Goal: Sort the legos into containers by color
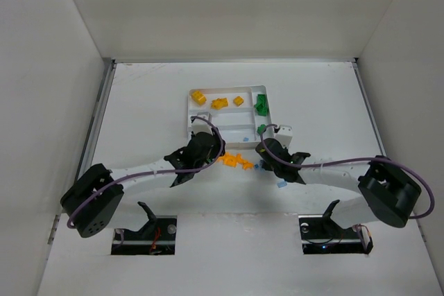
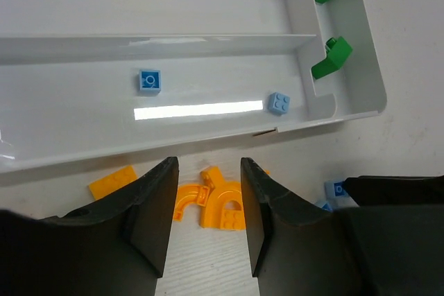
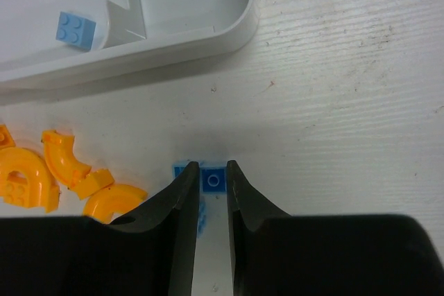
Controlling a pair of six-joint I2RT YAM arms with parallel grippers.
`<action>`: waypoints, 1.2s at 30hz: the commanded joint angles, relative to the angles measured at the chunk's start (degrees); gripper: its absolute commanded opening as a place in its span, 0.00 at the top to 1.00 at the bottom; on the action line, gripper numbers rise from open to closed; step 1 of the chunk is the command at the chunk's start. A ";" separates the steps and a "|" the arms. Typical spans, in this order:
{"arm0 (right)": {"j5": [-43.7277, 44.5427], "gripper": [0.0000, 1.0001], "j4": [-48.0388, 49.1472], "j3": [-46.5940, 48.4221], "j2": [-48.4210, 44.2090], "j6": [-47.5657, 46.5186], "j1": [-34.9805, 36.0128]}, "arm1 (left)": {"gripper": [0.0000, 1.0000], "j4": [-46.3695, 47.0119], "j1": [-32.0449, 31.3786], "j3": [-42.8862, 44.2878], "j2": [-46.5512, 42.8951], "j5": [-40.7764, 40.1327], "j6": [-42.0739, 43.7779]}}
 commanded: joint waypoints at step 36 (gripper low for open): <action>0.68 0.52 -7.53 5.42 2.58 0.95 2.20 | 0.63 2.89 -6.02 -8.10 -10.16 0.71 -1.64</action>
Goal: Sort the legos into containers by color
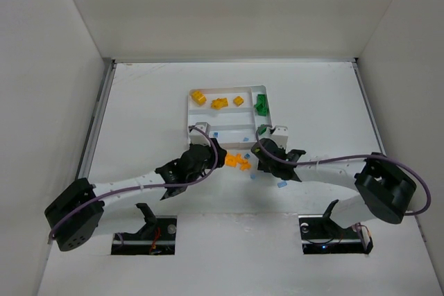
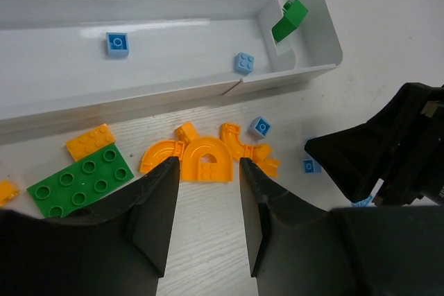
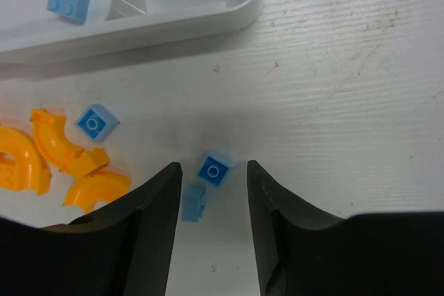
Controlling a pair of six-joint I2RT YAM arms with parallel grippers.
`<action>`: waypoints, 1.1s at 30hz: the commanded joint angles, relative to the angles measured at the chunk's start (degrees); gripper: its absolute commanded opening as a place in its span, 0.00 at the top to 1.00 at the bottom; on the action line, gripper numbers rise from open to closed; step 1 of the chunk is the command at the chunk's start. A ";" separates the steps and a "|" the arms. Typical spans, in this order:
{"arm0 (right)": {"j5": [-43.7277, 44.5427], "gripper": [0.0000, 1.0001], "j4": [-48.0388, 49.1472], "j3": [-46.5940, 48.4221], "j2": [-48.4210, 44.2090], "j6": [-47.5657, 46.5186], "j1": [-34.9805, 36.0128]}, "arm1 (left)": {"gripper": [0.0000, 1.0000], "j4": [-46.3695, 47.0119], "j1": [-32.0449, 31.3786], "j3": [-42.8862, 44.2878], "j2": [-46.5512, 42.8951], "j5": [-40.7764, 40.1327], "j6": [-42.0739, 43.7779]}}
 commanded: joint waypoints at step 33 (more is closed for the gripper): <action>-4.90 0.67 12.50 25.48 16.74 -14.10 -3.70 | 0.63 5.72 -17.58 -4.32 -0.87 -6.14 -0.66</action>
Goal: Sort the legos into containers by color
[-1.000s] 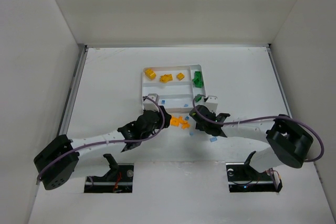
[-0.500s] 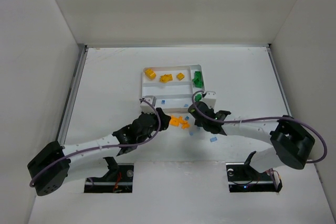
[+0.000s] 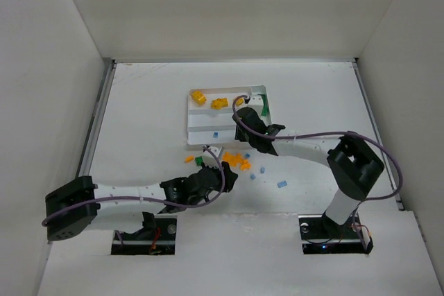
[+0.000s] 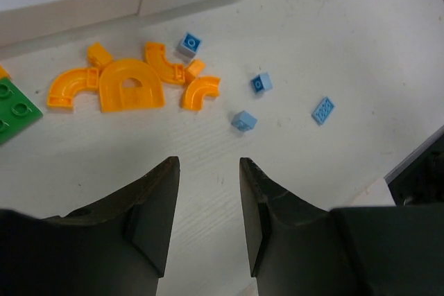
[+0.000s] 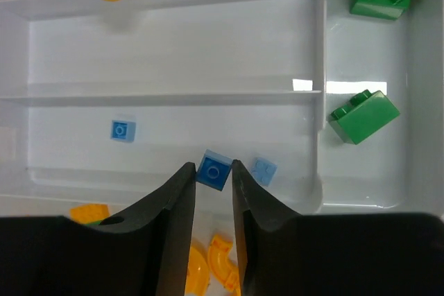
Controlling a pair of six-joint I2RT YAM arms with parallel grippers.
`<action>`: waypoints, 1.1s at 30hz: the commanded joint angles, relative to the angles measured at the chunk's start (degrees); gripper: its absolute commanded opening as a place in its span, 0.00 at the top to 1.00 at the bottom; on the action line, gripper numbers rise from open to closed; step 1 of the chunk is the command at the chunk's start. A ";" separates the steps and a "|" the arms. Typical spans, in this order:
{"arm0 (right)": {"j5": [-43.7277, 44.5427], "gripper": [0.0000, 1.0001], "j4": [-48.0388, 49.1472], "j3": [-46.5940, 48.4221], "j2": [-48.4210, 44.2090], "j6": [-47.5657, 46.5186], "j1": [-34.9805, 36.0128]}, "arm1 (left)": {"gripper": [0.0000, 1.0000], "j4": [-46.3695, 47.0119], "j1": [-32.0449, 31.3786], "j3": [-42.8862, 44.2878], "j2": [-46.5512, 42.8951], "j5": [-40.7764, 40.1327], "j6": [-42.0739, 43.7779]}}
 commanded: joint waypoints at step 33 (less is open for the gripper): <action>8.05 0.62 -23.92 -30.43 -41.33 24.39 5.13 | 0.52 4.25 -4.44 19.49 32.99 -2.69 11.58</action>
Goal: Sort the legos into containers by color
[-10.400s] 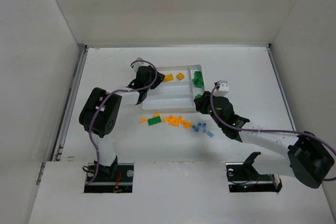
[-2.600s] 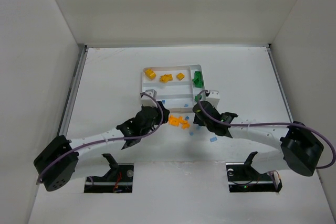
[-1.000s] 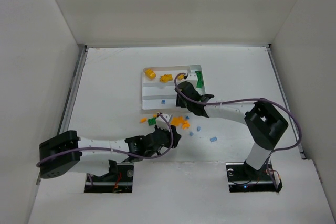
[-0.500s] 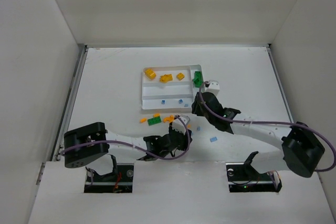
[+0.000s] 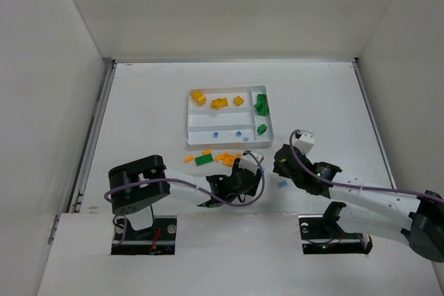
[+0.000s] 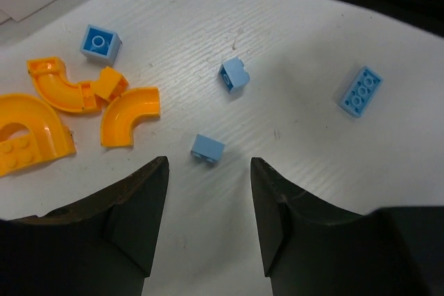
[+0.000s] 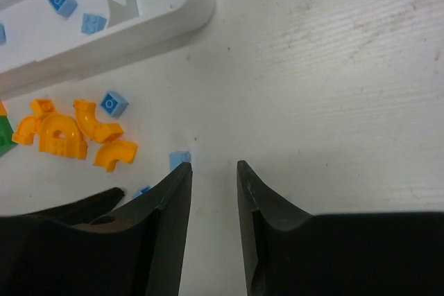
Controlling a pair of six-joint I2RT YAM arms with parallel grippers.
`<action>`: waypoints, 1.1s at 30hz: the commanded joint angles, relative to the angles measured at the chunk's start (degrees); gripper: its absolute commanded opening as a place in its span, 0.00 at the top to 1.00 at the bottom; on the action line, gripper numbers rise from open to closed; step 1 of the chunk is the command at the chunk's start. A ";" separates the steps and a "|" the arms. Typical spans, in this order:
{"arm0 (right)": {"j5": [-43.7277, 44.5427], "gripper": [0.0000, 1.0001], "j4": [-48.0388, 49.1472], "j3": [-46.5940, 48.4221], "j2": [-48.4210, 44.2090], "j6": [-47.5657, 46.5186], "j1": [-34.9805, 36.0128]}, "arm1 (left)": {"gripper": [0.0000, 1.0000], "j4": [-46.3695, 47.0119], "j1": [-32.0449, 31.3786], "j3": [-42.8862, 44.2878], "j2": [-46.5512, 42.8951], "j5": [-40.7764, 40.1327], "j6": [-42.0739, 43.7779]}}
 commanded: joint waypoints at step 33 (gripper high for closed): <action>-0.32 0.51 -25.38 4.56 8.07 31.58 9.53 | 0.86 0.12 3.37 -9.30 -20.88 2.25 1.46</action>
